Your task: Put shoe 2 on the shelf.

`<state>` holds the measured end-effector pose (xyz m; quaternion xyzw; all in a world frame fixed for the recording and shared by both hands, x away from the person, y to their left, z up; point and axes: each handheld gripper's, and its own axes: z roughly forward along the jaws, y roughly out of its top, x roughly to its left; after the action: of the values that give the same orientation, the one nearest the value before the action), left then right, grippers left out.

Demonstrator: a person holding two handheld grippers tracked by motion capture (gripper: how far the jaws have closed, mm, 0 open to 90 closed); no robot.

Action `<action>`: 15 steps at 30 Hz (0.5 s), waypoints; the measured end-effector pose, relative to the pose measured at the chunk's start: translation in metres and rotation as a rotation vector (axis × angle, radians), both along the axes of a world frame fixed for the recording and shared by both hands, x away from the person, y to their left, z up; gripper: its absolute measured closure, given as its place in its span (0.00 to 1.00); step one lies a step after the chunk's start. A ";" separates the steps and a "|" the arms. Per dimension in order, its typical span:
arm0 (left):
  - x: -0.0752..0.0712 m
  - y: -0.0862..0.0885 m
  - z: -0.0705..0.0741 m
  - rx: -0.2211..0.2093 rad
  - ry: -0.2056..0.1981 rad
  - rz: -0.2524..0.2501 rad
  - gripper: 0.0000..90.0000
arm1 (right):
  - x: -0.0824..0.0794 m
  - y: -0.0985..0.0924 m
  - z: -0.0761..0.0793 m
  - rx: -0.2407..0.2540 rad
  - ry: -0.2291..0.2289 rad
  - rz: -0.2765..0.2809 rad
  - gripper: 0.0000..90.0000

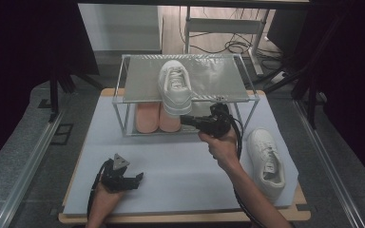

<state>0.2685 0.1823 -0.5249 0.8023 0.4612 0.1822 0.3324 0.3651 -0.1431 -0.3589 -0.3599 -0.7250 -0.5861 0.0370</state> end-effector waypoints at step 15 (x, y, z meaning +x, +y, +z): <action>0.000 0.000 0.000 0.000 0.002 -0.002 0.16 | 0.015 0.028 -0.001 -0.040 -0.031 0.000 1.00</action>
<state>0.2686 0.1826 -0.5248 0.8028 0.4608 0.1813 0.3321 0.3798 -0.1156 -0.3603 -0.3512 -0.7371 -0.5771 0.0184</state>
